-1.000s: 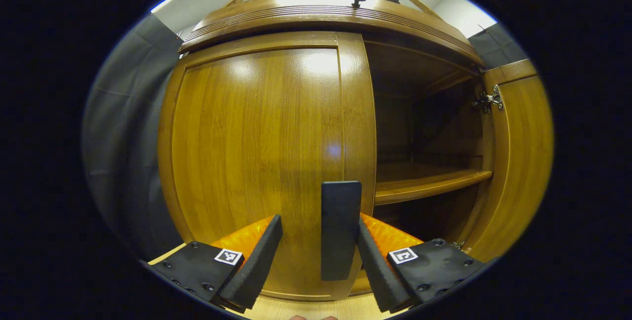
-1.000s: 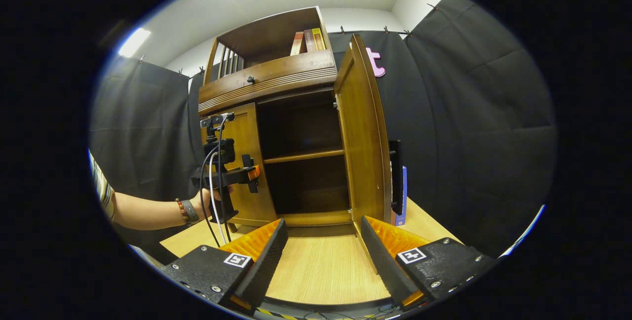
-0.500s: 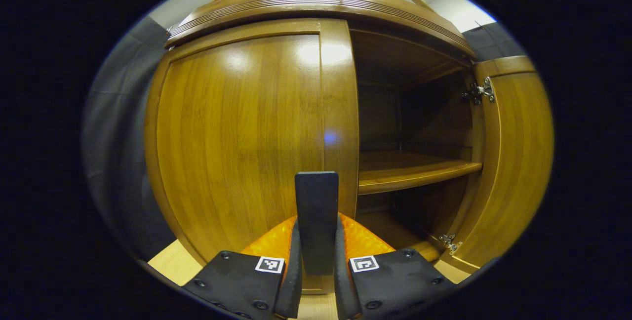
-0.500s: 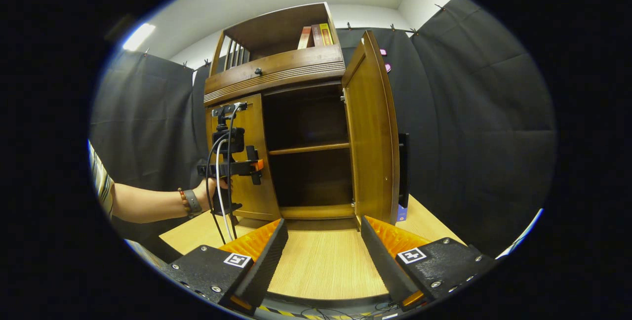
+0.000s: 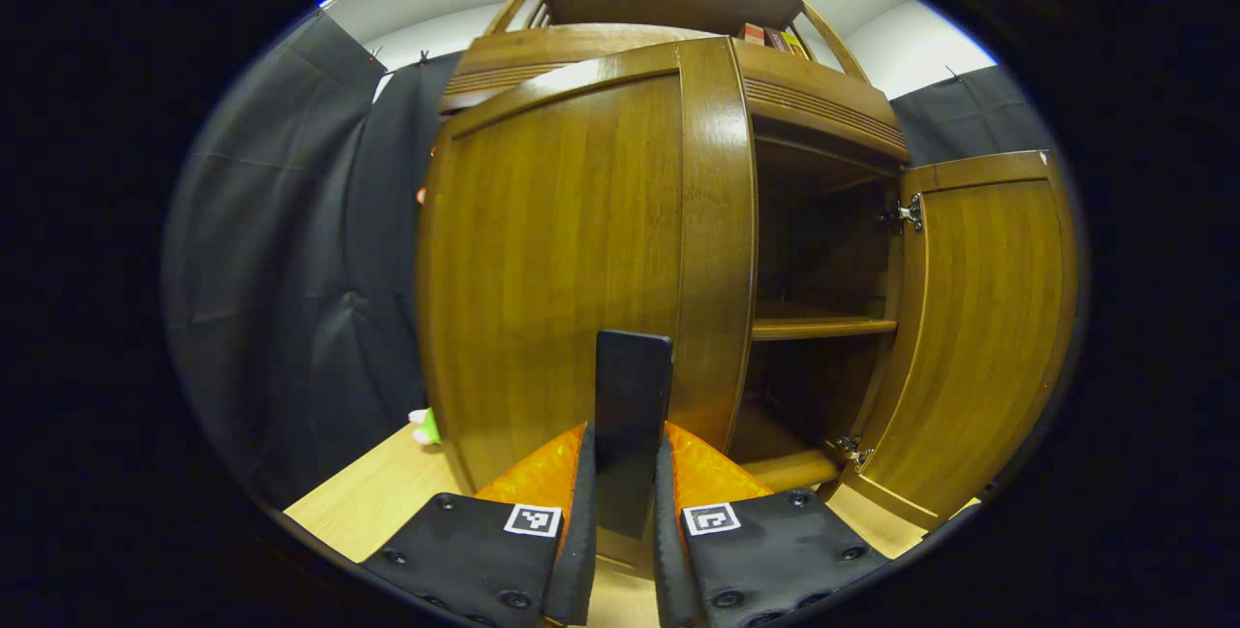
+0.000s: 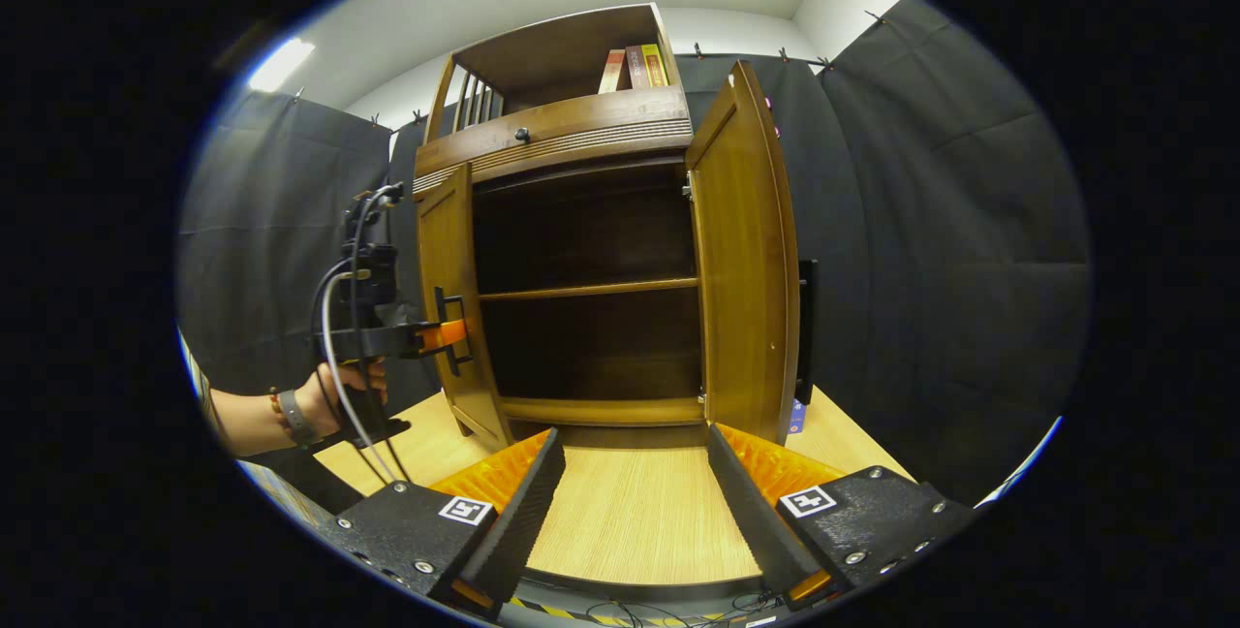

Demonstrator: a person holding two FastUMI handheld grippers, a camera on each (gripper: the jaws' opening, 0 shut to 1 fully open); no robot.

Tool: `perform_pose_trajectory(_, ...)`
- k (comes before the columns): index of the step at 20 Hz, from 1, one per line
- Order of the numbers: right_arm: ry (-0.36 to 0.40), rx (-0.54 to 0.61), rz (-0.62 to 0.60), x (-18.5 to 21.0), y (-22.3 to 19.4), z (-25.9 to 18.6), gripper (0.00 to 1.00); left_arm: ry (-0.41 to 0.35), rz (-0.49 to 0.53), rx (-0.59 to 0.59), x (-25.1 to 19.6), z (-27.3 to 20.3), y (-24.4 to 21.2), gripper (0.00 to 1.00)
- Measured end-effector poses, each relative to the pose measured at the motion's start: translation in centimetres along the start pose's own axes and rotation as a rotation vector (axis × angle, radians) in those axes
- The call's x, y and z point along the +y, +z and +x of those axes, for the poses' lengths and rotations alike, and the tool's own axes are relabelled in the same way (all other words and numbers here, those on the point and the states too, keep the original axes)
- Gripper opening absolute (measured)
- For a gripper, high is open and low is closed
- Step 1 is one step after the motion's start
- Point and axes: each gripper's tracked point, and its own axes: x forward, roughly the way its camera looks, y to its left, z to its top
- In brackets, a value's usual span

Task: Open the right door of the double-door shoe cabinet with the right hand, and open the left door with the left hand.

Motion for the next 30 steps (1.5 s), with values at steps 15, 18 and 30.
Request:
perform_pose_trajectory(15,0.077,0.017,-0.032,3.2,-0.1,0.1,0.92,0.088,-0.078,-0.039,15.5,-8.6,0.9,0.16)
perform_pose_trajectory(18,0.067,0.029,-0.045,3.1,-0.4,0.0,1.0,0.071,-0.075,-0.048,18.3,-9.2,0.9,0.08)
perform_pose_trajectory(30,0.076,0.043,-0.109,6.0,0.4,-0.3,0.96,-0.199,-0.033,-0.046,23.9,-8.8,0.9,0.1)
